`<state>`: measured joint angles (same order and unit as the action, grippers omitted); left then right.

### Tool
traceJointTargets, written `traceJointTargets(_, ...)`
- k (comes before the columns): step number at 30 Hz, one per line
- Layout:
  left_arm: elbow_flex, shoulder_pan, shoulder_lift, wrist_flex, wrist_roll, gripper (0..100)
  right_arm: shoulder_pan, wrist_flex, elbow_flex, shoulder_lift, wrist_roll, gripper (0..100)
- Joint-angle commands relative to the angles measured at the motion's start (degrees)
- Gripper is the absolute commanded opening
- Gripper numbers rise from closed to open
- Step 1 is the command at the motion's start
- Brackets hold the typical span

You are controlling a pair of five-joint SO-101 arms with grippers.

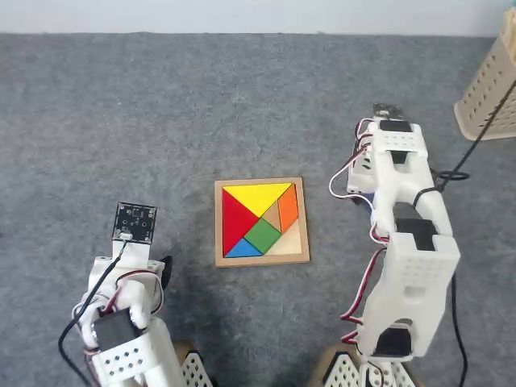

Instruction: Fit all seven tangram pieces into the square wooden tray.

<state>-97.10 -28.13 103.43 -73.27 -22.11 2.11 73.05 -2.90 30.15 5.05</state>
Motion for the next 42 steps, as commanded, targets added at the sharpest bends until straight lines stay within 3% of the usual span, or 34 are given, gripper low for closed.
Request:
traceJointTargets(1,0.48,-0.26,0.88,-0.18,-0.53,28,1.19,2.07,-3.78,-0.66,-3.69,6.9)
traceJointTargets(9,0.48,-0.26,0.88,-0.18,-0.53,28,1.19,4.18,-2.9,-8.92,-5.36,6.5)
traceJointTargets(12,0.48,-0.26,0.88,-0.18,-0.53,28,1.98,4.26,-1.14,-13.05,-9.32,0.3)
traceJointTargets(19,0.48,-0.26,0.88,-0.18,-0.53,28,7.78,7.52,0.09,-20.44,-18.73,0.6)
traceJointTargets(27,0.48,-0.26,0.88,-0.18,-0.53,28,8.13,5.49,-0.18,-20.35,-20.22,0.6)
traceJointTargets(34,0.48,-0.26,0.88,-0.18,-0.53,28,2.42,5.93,-9.76,-12.88,-37.36,19.1)
traceJointTargets(42,0.48,-0.26,0.88,-0.18,-0.53,28,0.04,-6.11,-14.77,-0.48,-38.51,20.5)
